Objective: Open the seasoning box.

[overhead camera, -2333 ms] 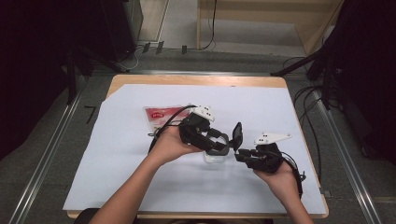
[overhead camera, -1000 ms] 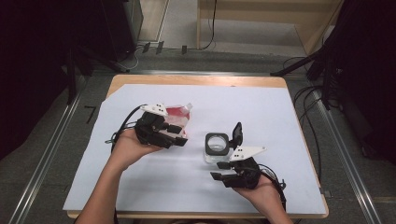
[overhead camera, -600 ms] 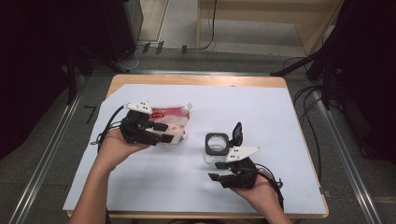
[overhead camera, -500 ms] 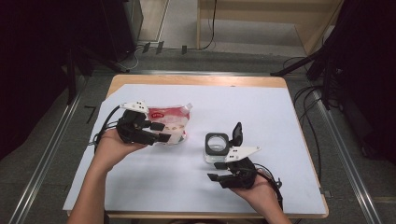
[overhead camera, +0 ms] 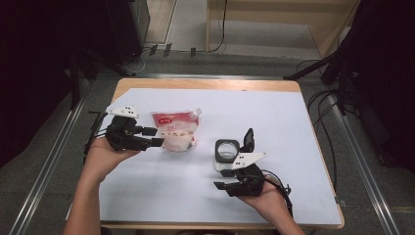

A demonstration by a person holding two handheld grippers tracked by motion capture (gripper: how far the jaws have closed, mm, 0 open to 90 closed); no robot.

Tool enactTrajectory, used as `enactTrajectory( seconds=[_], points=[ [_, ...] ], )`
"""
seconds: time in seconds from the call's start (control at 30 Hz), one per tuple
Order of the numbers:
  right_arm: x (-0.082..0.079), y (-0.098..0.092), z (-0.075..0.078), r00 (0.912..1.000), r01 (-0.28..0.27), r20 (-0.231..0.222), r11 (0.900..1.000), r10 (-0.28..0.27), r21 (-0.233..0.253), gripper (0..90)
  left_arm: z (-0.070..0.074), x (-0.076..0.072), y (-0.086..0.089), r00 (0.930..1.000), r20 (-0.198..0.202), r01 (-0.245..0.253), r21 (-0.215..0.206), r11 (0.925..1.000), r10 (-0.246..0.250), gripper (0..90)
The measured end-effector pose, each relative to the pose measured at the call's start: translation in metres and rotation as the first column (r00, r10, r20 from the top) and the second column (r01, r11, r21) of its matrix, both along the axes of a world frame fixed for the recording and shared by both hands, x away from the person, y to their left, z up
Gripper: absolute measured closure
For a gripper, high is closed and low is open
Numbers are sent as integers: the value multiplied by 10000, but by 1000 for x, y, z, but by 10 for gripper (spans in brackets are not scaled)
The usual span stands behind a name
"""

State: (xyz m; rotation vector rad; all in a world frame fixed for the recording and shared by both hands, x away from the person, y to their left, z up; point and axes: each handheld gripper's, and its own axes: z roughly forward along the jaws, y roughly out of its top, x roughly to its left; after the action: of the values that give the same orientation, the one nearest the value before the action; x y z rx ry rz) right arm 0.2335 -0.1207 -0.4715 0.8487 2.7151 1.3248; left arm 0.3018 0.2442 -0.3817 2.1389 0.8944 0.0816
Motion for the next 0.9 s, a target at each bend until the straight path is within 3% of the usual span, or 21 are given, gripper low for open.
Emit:
enactTrajectory(
  seconds=[0.07, 0.17, 0.3, 0.63, 0.9],
  points=[
    [0, 4, 0, 10000, -91, -24, 10000, 91, -22, 529, -4, 2, 6, 9996, -2, -289, 49, 9996, 289, 471],
    [0, 7, -1, 9998, -185, 19, 9998, 185, -17, 530, -6, 5, 8, 9994, -53, -337, 82, 9994, 337, 466],
    [-1, 9, -2, 9998, -206, 8, 9998, 206, -7, 530, -10, 13, 7, 9989, -43, -461, -170, 9988, 460, 462],
    [2, 11, -1, 10000, -66, 34, 9998, 66, 162, 520, -20, 27, -8, 9998, 2, -194, 102, 9998, 194, 475],
    [10, 23, 4, 9999, 95, 105, 9997, -98, 236, 505, -30, 34, -22, 9999, -145, 50, 0, 10000, -50, 540]
  ],
)
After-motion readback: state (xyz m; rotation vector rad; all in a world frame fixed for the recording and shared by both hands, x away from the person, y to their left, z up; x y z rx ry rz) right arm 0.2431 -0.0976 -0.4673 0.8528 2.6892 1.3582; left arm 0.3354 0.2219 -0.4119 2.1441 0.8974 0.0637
